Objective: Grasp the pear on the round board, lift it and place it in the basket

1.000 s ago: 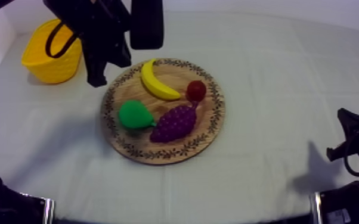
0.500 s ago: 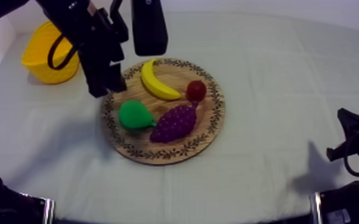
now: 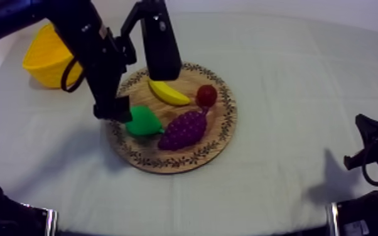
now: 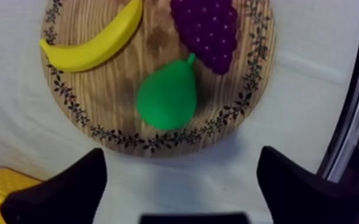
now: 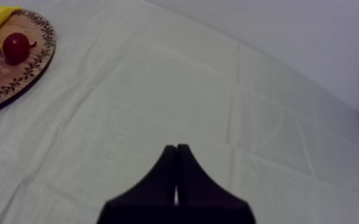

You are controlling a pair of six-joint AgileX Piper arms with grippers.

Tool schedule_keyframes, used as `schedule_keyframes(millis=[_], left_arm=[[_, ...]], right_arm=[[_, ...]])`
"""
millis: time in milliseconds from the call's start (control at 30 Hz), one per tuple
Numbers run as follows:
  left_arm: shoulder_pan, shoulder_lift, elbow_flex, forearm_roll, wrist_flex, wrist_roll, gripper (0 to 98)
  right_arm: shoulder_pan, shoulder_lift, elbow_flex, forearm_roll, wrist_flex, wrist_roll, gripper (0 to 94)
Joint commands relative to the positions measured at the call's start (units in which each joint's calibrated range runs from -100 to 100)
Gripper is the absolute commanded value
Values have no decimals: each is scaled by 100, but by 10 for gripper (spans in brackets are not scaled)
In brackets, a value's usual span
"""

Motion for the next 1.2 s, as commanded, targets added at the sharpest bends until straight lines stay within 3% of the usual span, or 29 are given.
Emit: schedule_keyframes(millis=[0, 467, 1033, 1167], left_arm=[[-8, 77, 122, 16, -166, -21, 964], [-72, 1467, 489, 77, -1225, -66, 968], [-285, 2720, -61, 74, -1458, -216, 965], [-299, 2887, -133, 59, -1469, -196, 926]], right_arm=[[-1, -3, -2, 1, 2, 1, 4], [-1, -3, -2, 1, 2, 1, 4], [-1, -3, -2, 1, 2, 1, 4], [-1, -3, -2, 1, 2, 1, 4]])
